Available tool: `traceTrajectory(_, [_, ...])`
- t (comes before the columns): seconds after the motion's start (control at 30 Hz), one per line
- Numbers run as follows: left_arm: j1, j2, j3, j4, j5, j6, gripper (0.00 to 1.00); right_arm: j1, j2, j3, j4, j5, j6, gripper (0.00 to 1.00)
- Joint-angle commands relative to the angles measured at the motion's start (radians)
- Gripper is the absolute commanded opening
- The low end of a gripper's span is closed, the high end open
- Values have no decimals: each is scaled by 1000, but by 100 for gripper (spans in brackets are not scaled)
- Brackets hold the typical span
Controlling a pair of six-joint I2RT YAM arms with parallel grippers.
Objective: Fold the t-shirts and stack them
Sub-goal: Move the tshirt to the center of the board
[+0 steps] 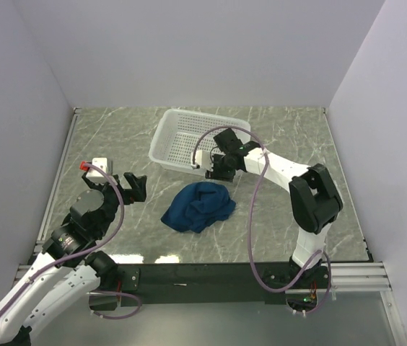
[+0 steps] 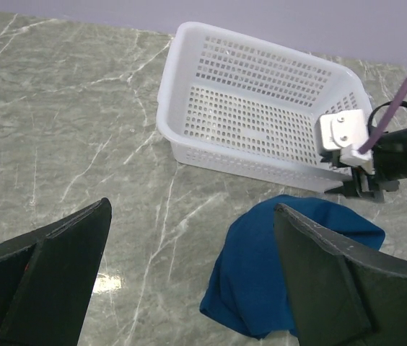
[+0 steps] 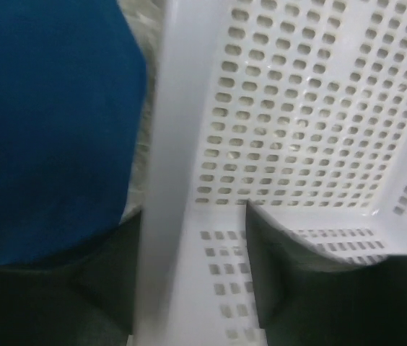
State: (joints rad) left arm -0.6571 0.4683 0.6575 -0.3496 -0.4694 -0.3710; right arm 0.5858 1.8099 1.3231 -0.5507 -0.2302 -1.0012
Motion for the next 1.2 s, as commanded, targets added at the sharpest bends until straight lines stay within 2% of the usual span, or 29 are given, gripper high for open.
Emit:
traceTrajectory(0.0, [-1,-3,4,23,-11,0,99,-7,14,38,75,118,104,45])
traceTrajectory(0.07, [-1,0,5,21,-5,0,99,-12,-9,7,90,112,122,24])
traceTrajectory(0.1, [-1,0,5,23,-3,-2,99,-17,-24,-11,113,108,139,8])
traceTrajectory(0.17, [-1,-5,2,24,6,0,100,-36,-82,-56,135,101,170,0])
traceTrajectory(0.27, [-1,-10,2,29,15,0,100,-95,-161,-88,156,114,317,0])
traceTrajectory(0.3, [-1,-10,2,31,17,0,99,-113,-176,-99,178,164,432,0])
traceTrajectory(0.4, [-1,-10,2,37,28,1,99,-173,-234,-157,199,228,626,0])
traceTrajectory(0.43, [-1,-10,1,41,34,1,99,-184,-265,-203,219,346,674,0])
traceTrajectory(0.5, [-1,-8,1,47,40,3,99,-204,-277,-235,267,461,792,0])
traceTrajectory(0.53, [-1,-8,-2,49,43,4,99,-208,-274,-245,278,600,832,0])
traceTrajectory(0.6, [-1,-5,-1,54,49,4,99,-221,-242,-236,279,684,913,0])
traceTrajectory(0.73, [-1,1,4,43,49,3,99,-292,-115,-153,238,778,981,0])
traceTrajectory(0.87, [-1,-13,1,35,49,-3,99,-379,6,16,153,766,1036,0])
traceTrajectory(1.03, [-1,-16,-4,40,52,-2,100,-412,55,44,242,789,928,0])
traceTrajectory(1.17, [-1,-2,-1,38,61,-2,99,-443,80,79,259,746,876,1])
